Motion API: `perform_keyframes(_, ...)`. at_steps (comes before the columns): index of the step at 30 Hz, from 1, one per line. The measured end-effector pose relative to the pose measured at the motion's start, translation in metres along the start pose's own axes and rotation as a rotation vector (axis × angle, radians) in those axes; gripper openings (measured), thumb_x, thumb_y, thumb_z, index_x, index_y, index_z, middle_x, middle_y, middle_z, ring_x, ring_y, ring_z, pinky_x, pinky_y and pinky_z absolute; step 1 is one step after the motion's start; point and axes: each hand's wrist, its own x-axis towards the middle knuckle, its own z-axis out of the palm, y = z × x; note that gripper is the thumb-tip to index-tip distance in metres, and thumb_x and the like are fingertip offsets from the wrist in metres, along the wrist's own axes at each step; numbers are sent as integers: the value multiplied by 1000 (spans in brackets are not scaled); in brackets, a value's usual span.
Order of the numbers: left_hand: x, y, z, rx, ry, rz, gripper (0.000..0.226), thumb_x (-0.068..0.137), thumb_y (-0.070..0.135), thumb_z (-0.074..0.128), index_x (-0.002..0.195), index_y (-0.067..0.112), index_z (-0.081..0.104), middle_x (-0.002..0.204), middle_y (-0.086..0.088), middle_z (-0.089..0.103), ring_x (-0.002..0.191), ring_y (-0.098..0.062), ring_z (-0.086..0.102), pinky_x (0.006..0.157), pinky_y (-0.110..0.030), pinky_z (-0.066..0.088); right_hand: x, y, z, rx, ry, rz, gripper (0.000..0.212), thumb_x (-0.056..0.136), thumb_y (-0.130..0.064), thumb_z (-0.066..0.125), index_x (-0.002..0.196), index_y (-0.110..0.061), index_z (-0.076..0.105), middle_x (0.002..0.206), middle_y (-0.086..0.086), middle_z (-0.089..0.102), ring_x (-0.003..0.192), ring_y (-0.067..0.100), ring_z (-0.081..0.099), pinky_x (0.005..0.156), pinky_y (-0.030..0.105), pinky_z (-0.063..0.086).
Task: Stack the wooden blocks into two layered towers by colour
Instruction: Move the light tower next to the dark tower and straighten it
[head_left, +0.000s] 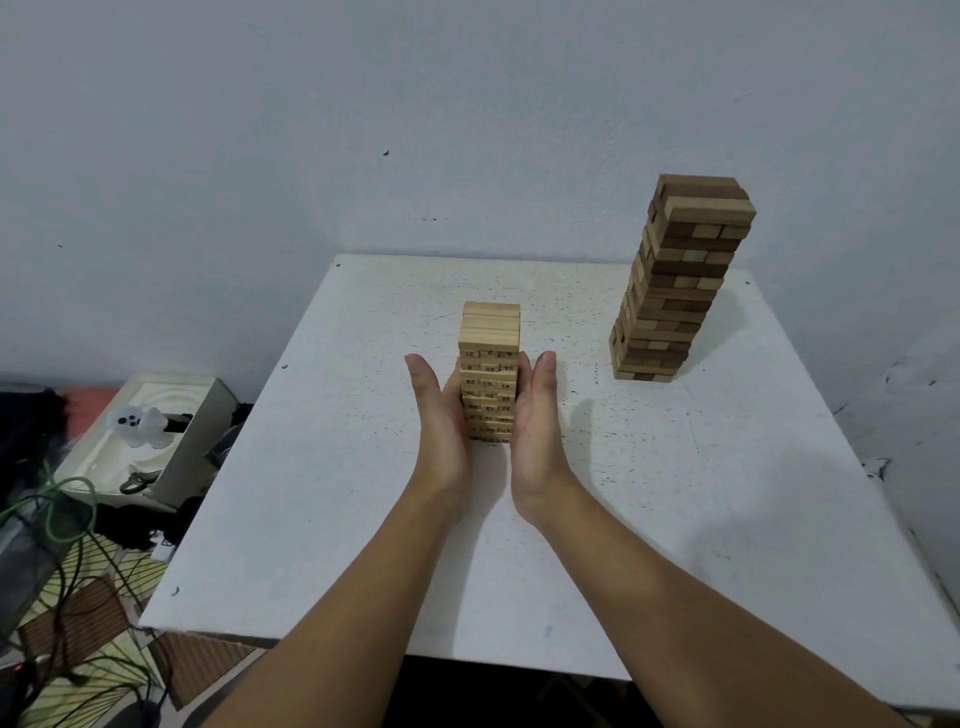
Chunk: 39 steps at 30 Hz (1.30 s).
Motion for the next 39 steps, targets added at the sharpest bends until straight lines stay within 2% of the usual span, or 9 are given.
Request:
perform_keyframes(5,-2,1,1,-5,1,-9,108,88,83,-1,141,12,60,135,-11,68,131,-24,61,121,-49,35,-2,-1,1,-27,-21,7,74,108,-55,6,92,-57,78,108,-19,77,109,-4,68,96,22,45)
perform_keyframes(8,-1,5,-2,-14,-4,-39,112,85,89,4,147,10,54,140,-12,65,134,-26,59,122,-50,34,-3,-6,-2,-31,-25,3,74,110,-50,3,95,-44,75,92,-30,75,92,-15,67,82,8,48)
perform_keyframes(10,2,6,-8,14,26,-61,122,73,103,12,158,20,41,151,-5,57,143,-22,49,125,-51,25,-1,-9,-7,-15,-3,10,61,109,-52,3,125,-35,60,93,-37,69,80,-26,60,72,3,46)
perform_keyframes(13,3,8,-11,62,44,-40,121,69,105,9,160,29,36,156,6,52,147,-13,42,128,-48,19,4,-7,-10,5,1,29,69,104,-64,8,163,-32,22,132,-37,47,90,-30,52,84,9,41)
perform_keyframes(19,-8,11,6,92,-2,60,104,91,75,-8,145,15,57,135,-2,69,130,-13,61,117,-36,37,-5,-13,1,-76,-33,-10,57,109,-51,3,104,-42,59,89,-35,72,91,-20,64,76,3,46)
perform_keyframes(25,-6,10,3,89,-13,36,106,89,80,-5,147,15,55,138,-2,67,133,-14,59,120,-39,34,-5,-11,1,-98,-30,1,63,110,-49,3,98,-42,65,91,-33,73,92,-19,65,76,3,46)
perform_keyframes(31,6,15,-14,93,68,-59,124,63,109,10,161,36,34,163,13,39,154,-8,27,129,-47,6,-10,-24,4,-38,-27,13,57,110,-45,0,93,-35,53,72,-41,66,76,-24,62,69,2,46)
perform_keyframes(36,10,25,-7,115,38,-30,122,69,105,7,158,29,40,154,5,53,150,-15,38,128,-47,13,-5,-20,10,-24,-39,-16,78,110,-48,3,82,-47,75,86,-37,71,89,-21,64,78,5,47)
perform_keyframes(39,11,25,-9,130,58,-46,124,66,108,8,157,31,42,155,3,53,151,-17,37,128,-50,12,-7,-20,5,-51,8,-36,58,110,-46,1,104,-43,59,80,-44,66,82,-27,59,71,-1,44)
